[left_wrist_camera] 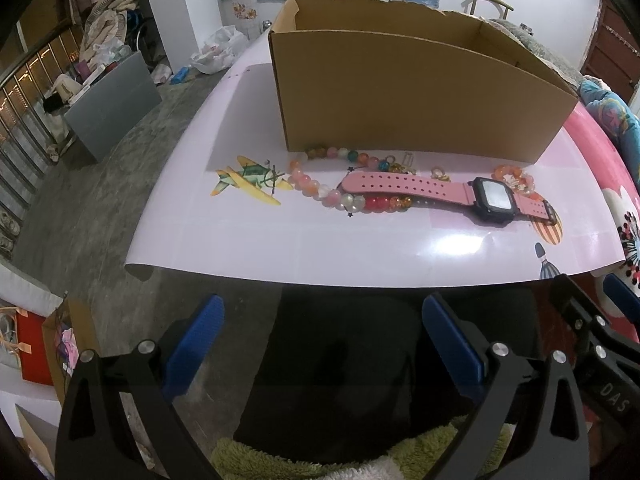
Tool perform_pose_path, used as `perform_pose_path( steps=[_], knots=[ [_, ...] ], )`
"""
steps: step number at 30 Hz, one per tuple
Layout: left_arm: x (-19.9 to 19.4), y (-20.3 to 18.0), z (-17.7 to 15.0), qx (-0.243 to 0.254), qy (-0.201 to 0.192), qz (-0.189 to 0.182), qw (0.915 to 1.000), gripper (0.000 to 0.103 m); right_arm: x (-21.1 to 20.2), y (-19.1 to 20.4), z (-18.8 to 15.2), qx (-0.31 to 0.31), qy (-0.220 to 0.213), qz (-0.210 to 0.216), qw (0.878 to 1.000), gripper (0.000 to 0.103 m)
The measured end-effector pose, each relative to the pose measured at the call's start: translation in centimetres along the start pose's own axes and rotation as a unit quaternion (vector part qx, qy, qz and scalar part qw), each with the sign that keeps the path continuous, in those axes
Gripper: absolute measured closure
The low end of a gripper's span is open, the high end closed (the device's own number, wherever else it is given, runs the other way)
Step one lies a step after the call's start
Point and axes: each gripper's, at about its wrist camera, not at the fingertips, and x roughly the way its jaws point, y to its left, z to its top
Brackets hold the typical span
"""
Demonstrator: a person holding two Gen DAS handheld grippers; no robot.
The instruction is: Organize jewelry
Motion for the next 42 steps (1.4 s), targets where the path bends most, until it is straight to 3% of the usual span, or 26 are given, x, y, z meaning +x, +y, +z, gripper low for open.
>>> perform_pose_path(
  steps=[34,39,42],
  knots=[
    [0.7,1.2,-0.1,-0.012,0.001,-0.003,0.9999,0.005,-0.2,0.6,0.0,-0.002,-0.006,-0.012,1.0,0.008],
    [1.4,1.7,-0.2,-0.016,0.009,-0.02,0.9996,0.005,-0.4,0.6,-0.1,-0.01,-0.016,-0.024,1.0,0.008],
    [1.9,2.0,-0.3,-0.02,0.02,-0.049,0.9984,0.005,-0.5,0.9,0.0,-0.021,-0.025,-0.032,0.999,0.008]
  ],
)
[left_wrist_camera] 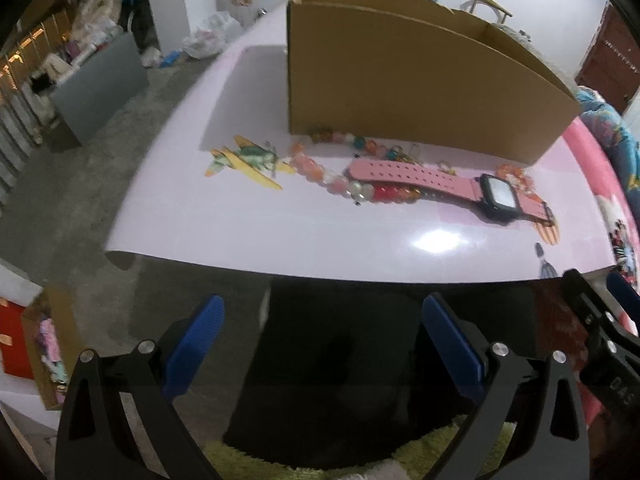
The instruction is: Organize jewelry
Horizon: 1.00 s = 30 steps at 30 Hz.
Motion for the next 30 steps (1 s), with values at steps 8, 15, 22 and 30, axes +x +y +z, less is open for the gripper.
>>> perform_pose_path(
  steps=[8,15,22,30],
  knots=[
    [0.3,0.4,0.0,0.021,-0.012,-0.035,0.9991,0.005,-0.1,0.4,0.1,-0.034,-0.03,-0.005,0.999,0.008],
    [-0.1,1.9,0.9,0.01,-0.037,-0.128,0.9911,0.005,-0.4,0.1,0.2,-0.046,-0.072,0.035,0.996,0.008],
    [-2.0,2.2,1.4,0.013,-0.059,-0.243,0.968,0.005,-0.3,0.1,1.0,-0.044,-0.089,0.05,0.994,0.008],
    [-2.8,3.3,3.0,0.009,-0.058,-0.28,0.9581,0.005,-1.3,-0.7,1.8,0.061,-0.113,0.138,0.982,0.008]
  ],
)
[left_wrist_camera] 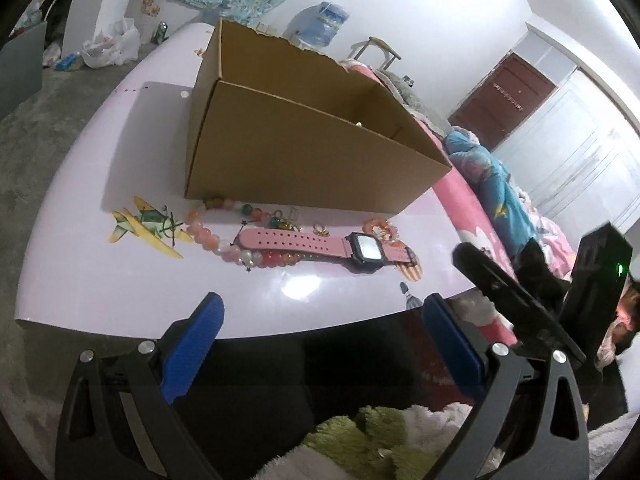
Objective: Organize jewelry
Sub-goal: 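Move the right tool down over the black watch face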
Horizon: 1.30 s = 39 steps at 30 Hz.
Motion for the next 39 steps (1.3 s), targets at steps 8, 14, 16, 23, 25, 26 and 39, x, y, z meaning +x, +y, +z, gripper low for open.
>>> perform_pose_path(
  steps=[8,14,16,23,25,26,39],
  knots=[
    [-0.6,-0.2,1.5,0.024,-0.014,-0.022,0.9993,0.005,-0.8,1.2,-0.6,0.02,-0.009,0.023,0.999,0.008],
    [-0.6,-0.3,2.0,0.024,-0.016,-0.037,0.9989,0.005,-1.1,0.6,-0.8,0.035,-0.016,0.056,0.998,0.008],
    [-0.4,-0.5,2.1,0.028,-0.016,-0.026,0.9992,0.005,-1.0,0.5,-0.9,0.038,-0.01,0.062,0.997,0.008],
    [-0.5,-1.8,2.5,0.047,-0.034,-0.002,0.9983,0.005,-1.7,-0.3,-0.7,0.039,-0.021,0.054,0.998,0.008],
    [-0.2,-1.5,2.7,0.039,-0.035,0.011,0.9986,0.005,-1.5,-0.7,-0.5,0.035,-0.018,0.043,0.998,0.008],
    [-0.1,-1.4,2.9,0.033,-0.038,0.024,0.9985,0.005,-1.3,-0.8,-0.4,0.028,-0.015,0.035,0.999,0.008],
    [2.4,-0.9,3.2,0.088,-0.057,0.185,0.9772,0.005,4.2,2.4,1.1,-0.23,0.03,0.048,0.971,0.008]
  ],
)
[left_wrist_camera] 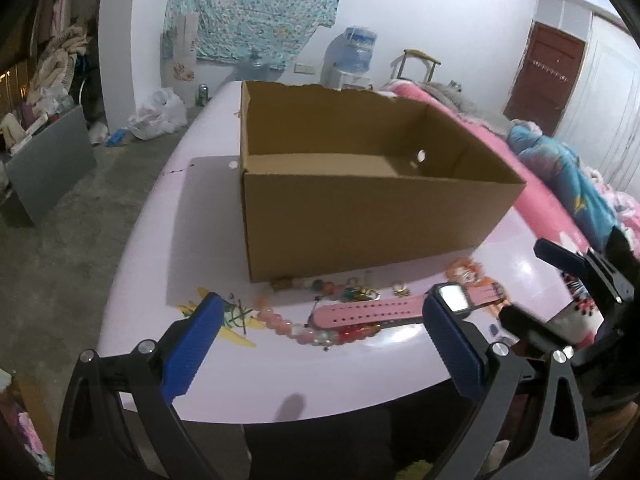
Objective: Organize jewelry
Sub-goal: 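Move the right tool down over the black watch face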
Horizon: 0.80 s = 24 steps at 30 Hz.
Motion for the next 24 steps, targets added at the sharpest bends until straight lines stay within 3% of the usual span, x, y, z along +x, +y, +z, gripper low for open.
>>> perform_pose_path(
  steps=[8,18,24],
  knots=[
    [2.1,-1.2,-0.7,0.06,0.002,0.041,0.9974,0.005,1.9,0.5,-1.1,-0.067,0.04,0.03,0.996,0.009],
    [2.4,-2.0,-0.7,0.091,-0.008,0.01,0.9957,0.005,5.3,1.2,-1.2,-0.165,0.1,0.056,0.98,0.021],
    [2.3,-2.4,-0.9,0.115,-0.014,0.006,0.9932,0.005,7.3,0.4,-1.6,-0.162,0.141,0.067,0.974,0.029]
  ],
)
